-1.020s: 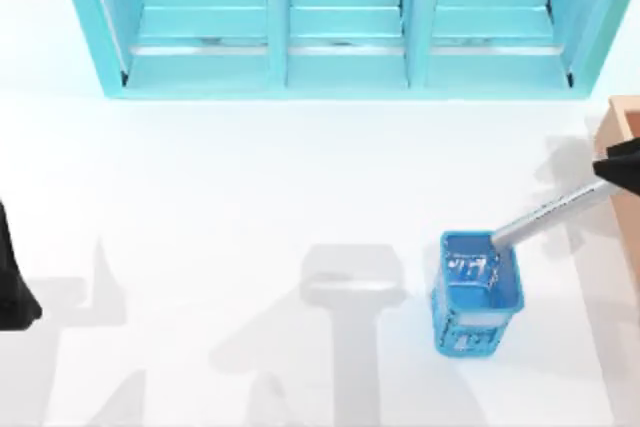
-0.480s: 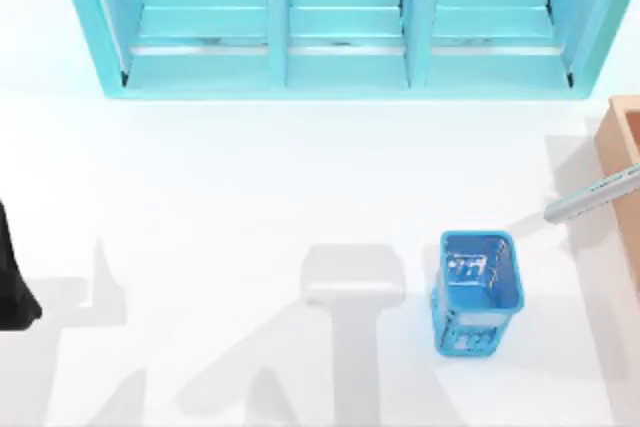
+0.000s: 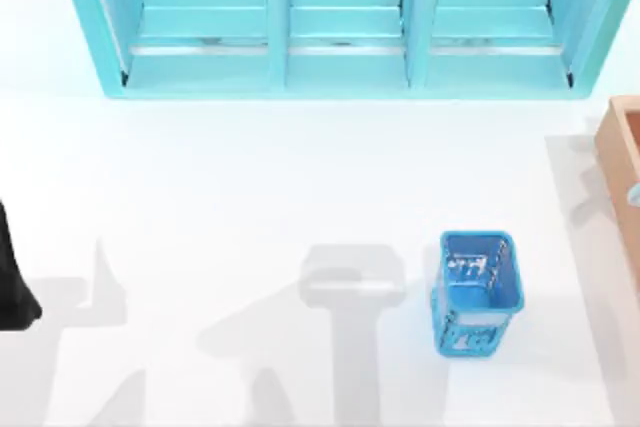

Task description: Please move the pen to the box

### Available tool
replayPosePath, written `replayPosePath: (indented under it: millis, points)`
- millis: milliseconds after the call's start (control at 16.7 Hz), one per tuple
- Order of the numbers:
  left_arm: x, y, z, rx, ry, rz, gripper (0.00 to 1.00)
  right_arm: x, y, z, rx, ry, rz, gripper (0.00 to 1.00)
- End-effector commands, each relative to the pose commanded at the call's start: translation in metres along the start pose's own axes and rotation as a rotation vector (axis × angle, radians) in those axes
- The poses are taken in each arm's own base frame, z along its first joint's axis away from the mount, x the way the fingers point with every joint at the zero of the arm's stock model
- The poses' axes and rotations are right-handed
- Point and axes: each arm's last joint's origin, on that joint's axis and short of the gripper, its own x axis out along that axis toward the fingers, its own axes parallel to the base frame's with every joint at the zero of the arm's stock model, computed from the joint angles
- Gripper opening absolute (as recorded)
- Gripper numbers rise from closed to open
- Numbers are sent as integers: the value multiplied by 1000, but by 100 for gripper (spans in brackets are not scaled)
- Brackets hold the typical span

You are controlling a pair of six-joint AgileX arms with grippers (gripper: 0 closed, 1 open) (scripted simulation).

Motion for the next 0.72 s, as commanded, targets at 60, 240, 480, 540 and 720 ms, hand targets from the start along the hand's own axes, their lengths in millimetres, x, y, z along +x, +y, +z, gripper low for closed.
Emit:
replayPosePath:
  millis: [60,240,480,540,720]
  points:
    - [0,0,0,0,0,0,100,-5,-3,6,20,46,-55,0]
    - [0,0,0,0,0,0,100,-23,-10,21,72,178,-217,0]
    - [0,0,0,0,0,0,100,-44,-14,34,116,273,-357,0]
    - [0,0,0,0,0,0,100,-46,-14,36,121,280,-370,0]
    - [0,0,0,0,0,0,100,-47,-14,36,122,282,-373,0]
